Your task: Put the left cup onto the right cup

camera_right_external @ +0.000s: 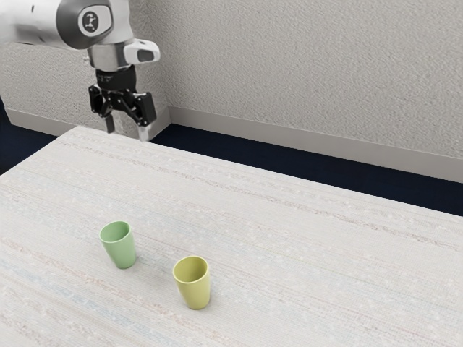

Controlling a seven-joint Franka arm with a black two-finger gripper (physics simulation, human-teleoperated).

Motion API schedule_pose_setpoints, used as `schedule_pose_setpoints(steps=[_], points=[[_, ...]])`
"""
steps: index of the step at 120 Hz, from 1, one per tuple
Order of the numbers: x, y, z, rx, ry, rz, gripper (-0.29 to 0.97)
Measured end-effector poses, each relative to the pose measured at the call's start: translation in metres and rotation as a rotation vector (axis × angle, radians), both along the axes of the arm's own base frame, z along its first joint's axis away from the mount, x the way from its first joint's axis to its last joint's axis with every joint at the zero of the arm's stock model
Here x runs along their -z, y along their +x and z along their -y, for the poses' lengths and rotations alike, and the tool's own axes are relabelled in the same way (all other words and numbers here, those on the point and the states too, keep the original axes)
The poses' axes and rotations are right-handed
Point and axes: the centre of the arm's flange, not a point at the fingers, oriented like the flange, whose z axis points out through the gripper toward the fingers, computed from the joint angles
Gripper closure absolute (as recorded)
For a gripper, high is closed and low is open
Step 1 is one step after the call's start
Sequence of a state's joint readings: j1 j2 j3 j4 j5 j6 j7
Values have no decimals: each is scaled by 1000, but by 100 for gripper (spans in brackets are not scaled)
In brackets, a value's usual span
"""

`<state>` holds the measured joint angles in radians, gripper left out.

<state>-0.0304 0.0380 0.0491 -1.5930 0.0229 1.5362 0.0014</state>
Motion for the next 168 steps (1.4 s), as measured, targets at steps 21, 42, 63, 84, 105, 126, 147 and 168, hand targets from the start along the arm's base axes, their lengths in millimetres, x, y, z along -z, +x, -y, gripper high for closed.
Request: schedule_pose_setpoints(steps=[21, 42, 63, 84, 105, 126, 147, 168], points=[[1, 0, 3, 9, 6, 5, 0], [8, 2, 10, 23, 8, 6, 0], [30, 5, 9, 25, 7, 1, 0], [55, 10, -4, 2, 5, 6, 0], [75, 16, -18, -23, 5, 5, 0], [98, 19, -30, -46, 2, -14, 0], [124, 14, -39, -63, 0, -34, 2], [154, 6, -44, -78, -11, -44, 4]])
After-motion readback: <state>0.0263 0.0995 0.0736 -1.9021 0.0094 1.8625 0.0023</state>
